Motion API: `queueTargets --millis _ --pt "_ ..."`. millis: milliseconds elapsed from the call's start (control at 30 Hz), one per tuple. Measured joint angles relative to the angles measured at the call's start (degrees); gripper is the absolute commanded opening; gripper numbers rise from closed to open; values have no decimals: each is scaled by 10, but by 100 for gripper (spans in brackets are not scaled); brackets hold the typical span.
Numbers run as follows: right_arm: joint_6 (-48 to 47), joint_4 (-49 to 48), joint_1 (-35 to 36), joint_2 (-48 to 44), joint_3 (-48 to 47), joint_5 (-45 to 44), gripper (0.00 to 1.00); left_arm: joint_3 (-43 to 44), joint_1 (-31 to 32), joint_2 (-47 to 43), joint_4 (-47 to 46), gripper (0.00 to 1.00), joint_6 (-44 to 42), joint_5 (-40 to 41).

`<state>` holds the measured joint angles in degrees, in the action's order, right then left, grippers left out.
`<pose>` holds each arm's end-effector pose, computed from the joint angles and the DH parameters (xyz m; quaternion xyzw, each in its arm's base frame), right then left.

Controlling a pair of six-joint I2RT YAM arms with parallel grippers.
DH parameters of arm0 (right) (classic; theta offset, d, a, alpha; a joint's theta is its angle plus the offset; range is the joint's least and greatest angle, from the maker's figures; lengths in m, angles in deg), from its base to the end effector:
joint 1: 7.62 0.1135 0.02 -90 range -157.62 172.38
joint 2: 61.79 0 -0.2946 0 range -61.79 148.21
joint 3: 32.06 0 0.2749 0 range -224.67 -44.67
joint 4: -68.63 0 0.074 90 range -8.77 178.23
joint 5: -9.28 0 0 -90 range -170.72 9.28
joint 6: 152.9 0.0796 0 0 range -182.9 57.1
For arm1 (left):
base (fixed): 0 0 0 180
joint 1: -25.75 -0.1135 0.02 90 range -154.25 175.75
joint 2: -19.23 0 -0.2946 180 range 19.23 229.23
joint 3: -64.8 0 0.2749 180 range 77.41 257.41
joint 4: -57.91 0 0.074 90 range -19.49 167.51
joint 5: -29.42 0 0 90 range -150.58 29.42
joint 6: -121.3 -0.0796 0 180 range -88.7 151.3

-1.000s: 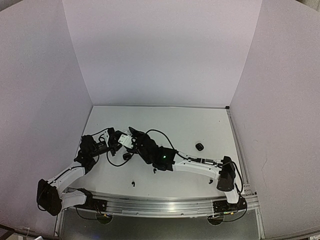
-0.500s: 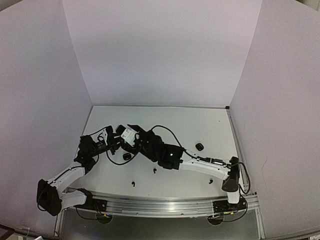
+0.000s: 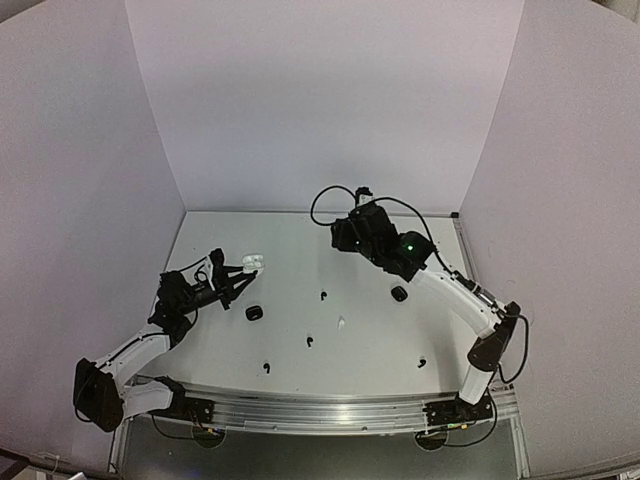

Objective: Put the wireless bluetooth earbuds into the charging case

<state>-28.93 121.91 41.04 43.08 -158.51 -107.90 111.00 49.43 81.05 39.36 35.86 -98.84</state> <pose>0.3407 0.3322 0.4232 0.0050 0.8566 0.1584 0.4911 0.2384 -0.1584 0.3061 0.3424 0.6023 -0.3860 0.6092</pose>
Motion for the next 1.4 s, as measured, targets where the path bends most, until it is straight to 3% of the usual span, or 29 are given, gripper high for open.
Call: queueTargets --millis 167,367,533,833,1133,1400 --pt "96 140 -1 94 0 46 54 -4 0 0 0 0 -1 0" --pt "141 219 0 202 1 114 49 -4 0 -1 0 0 -2 0" --pt "149 239 -3 228 6 153 38 -4 0 -5 0 0 -2 -1" --pt "140 245 -18 272 2 207 40 -4 0 -5 0 0 -7 -1" --pt "130 245 -24 303 0 229 28 -4 0 -5 1 0 -14 -1" --pt "125 245 -24 321 -3 243 28 -4 0 -5 0 0 -15 -1"
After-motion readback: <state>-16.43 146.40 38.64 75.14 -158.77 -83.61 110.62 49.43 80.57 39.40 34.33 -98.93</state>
